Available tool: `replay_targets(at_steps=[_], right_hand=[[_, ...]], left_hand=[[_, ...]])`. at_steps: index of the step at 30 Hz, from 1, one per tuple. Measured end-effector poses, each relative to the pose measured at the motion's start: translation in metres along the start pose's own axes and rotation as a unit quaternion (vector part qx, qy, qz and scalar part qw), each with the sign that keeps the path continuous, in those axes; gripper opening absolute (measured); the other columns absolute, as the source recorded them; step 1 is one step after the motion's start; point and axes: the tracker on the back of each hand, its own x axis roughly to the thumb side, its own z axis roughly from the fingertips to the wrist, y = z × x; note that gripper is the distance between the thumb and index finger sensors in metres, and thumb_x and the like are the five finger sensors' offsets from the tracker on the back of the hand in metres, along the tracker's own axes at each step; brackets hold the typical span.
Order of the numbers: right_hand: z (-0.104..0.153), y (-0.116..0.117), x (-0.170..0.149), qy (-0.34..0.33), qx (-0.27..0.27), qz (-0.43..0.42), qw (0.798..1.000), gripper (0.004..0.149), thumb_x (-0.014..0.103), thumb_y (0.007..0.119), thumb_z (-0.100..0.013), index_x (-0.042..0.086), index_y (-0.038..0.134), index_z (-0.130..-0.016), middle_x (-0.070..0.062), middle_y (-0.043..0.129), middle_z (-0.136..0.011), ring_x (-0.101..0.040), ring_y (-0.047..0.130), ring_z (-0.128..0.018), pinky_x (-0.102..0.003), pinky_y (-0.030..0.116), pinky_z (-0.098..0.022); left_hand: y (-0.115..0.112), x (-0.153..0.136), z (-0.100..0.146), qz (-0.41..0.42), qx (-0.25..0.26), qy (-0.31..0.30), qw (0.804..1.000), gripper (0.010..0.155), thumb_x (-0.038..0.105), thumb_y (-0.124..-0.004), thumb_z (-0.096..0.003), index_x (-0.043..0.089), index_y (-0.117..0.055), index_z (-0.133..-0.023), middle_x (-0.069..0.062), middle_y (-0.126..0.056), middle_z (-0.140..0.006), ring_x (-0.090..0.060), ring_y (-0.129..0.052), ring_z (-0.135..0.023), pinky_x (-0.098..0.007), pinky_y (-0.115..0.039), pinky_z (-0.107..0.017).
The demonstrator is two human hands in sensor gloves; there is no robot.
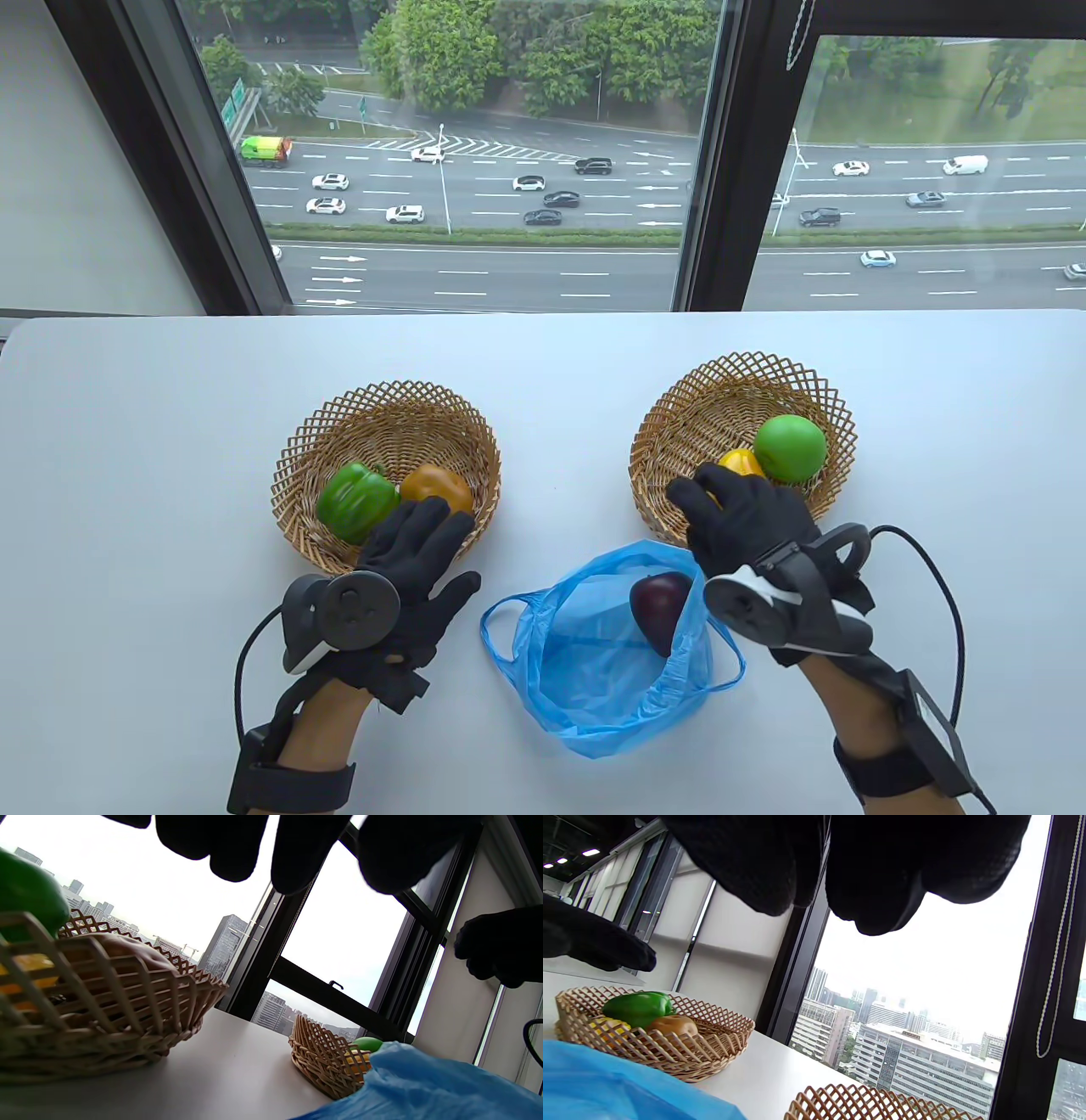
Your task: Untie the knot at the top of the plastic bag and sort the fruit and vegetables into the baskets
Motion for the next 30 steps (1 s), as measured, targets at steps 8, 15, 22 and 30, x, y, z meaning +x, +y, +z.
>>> replay_targets(at_steps=[8,15,22,30], right_hand=[[0.021,0.018,0.055,-0.093,-0.092,0.012,0.991,0.048,0.026,0.091,-0.049,0.024,0.079,-0.095,-0.013,0.078,-0.103,-0.035,0.098,-0.08,-0.053,0.085,-0.056],[0.022,0.058,0.059,-0.109,0.046,0.001,0.993,0.057,0.038,0.088,-0.051,0.021,0.072,-0.103,-0.015,0.074,-0.106,-0.036,0.098,-0.078,-0.053,0.084,-0.055],[0.022,0.077,0.049,-0.073,0.175,0.015,0.982,0.077,0.057,0.084,-0.049,0.02,0.059,-0.111,-0.019,0.065,-0.11,-0.039,0.093,-0.08,-0.056,0.08,-0.057],[0.023,0.088,0.046,-0.057,0.244,0.034,0.967,0.081,0.063,0.08,-0.05,0.023,0.051,-0.115,-0.018,0.061,-0.113,-0.042,0.09,-0.081,-0.059,0.077,-0.058]], left_hand=[[-0.001,0.003,0.0,-0.003,-0.003,-0.007,1.0,0.07,0.056,-0.074,-0.0481,0.024,-0.067,-0.11,-0.015,-0.058,-0.119,-0.045,-0.048,-0.106,-0.066,-0.046,-0.072],[-0.003,0.004,0.0,-0.008,-0.003,-0.009,1.0,0.069,0.056,-0.074,-0.0479,0.023,-0.07,-0.109,-0.014,-0.059,-0.118,-0.045,-0.049,-0.106,-0.066,-0.046,-0.072],[-0.003,0.003,0.0,-0.007,-0.002,-0.008,1.0,0.068,0.056,-0.074,-0.048,0.023,-0.072,-0.108,-0.015,-0.06,-0.118,-0.045,-0.05,-0.106,-0.066,-0.046,-0.072],[-0.001,0.004,0.001,-0.011,0.019,-0.016,1.0,0.066,0.055,-0.074,-0.0479,0.022,-0.075,-0.106,-0.014,-0.063,-0.117,-0.044,-0.053,-0.105,-0.066,-0.048,-0.071]])
